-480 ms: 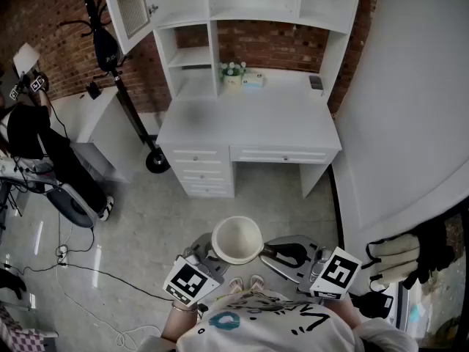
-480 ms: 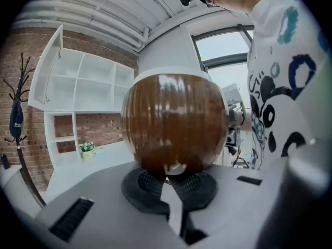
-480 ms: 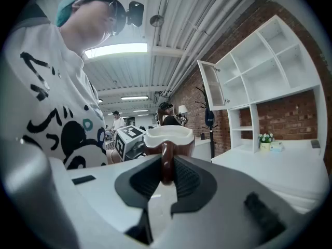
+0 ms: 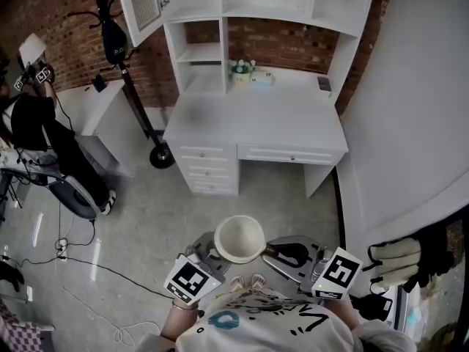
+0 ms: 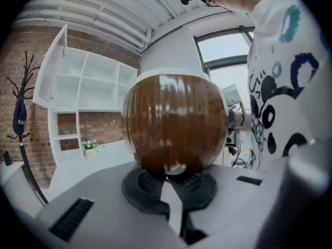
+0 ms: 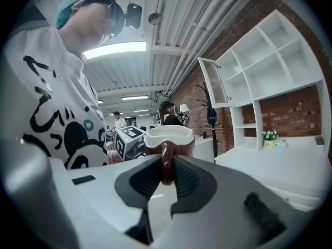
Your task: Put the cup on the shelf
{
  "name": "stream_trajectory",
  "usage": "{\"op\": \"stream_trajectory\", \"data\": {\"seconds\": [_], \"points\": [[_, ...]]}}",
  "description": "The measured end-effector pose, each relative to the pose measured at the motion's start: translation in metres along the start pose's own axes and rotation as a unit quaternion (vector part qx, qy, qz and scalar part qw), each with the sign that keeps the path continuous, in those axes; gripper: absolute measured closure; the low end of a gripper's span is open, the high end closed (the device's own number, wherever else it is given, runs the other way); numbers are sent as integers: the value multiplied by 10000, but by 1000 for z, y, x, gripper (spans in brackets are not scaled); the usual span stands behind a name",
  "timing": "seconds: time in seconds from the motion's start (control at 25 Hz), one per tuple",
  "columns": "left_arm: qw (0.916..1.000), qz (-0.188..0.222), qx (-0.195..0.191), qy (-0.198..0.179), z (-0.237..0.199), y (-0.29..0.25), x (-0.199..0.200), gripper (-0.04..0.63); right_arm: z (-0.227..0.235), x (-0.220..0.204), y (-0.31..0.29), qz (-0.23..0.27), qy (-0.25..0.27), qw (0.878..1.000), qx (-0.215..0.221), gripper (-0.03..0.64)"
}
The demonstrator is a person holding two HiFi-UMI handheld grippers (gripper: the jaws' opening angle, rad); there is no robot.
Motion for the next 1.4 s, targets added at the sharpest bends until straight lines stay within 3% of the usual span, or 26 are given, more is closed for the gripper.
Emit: {"op": "stream_trajectory", "data": {"seconds": [0.76, 1.4], "points": [[9995, -35, 250, 179, -43, 44, -29, 581, -2, -1, -72, -93, -20, 9997, 243, 555], [9968, -29, 782, 161, -150, 1, -11, 581, 119, 24, -133, -20, 208, 9968, 770, 555]]}}
Point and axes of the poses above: the fingertips, and each gripper's own axes: y backward along the fingers, z to its right, x out of its top, the point moved 10 cm from there along y, backward along the fingers, and after that the axes turned 12 degrees about -x, right-handed, at the moved point
